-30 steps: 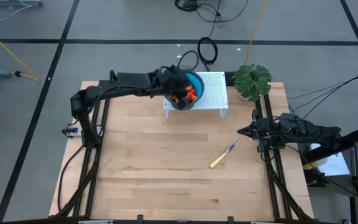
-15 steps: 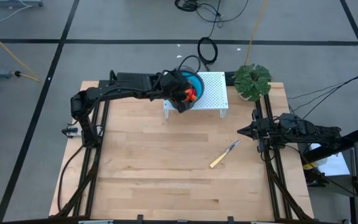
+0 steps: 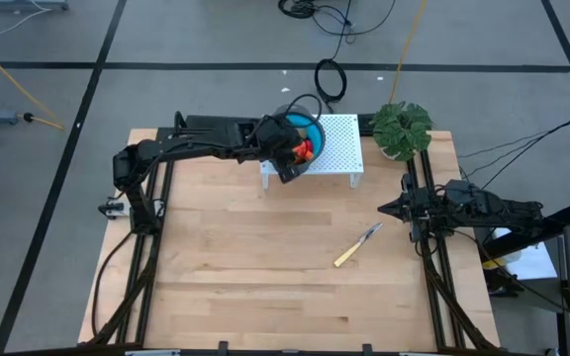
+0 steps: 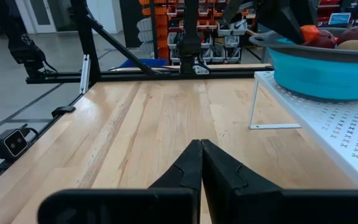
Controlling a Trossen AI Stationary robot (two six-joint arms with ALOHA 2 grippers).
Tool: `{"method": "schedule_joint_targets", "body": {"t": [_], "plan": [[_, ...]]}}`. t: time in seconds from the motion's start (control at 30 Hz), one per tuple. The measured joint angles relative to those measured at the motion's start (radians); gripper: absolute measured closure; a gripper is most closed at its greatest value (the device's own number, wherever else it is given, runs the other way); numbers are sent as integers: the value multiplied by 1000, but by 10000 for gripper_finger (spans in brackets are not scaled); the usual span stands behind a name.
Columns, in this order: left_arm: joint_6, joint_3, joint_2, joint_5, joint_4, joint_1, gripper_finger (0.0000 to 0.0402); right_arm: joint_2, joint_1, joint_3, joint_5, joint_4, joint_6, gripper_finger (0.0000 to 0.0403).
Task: Pick & Place Fruit
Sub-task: Put the pear into the blue strainer bowl on the shelf, then put the yellow kitchen knife on the shelf
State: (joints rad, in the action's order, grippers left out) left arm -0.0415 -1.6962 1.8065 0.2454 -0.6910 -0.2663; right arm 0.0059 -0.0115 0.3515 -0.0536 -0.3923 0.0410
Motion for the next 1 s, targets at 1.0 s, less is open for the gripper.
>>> {"method": "schedule_joint_targets", "body": {"t": [1.0], "plan": [[300, 1, -152, 8, -47, 221, 325, 0, 0, 0, -64, 137, 211, 403]]}}
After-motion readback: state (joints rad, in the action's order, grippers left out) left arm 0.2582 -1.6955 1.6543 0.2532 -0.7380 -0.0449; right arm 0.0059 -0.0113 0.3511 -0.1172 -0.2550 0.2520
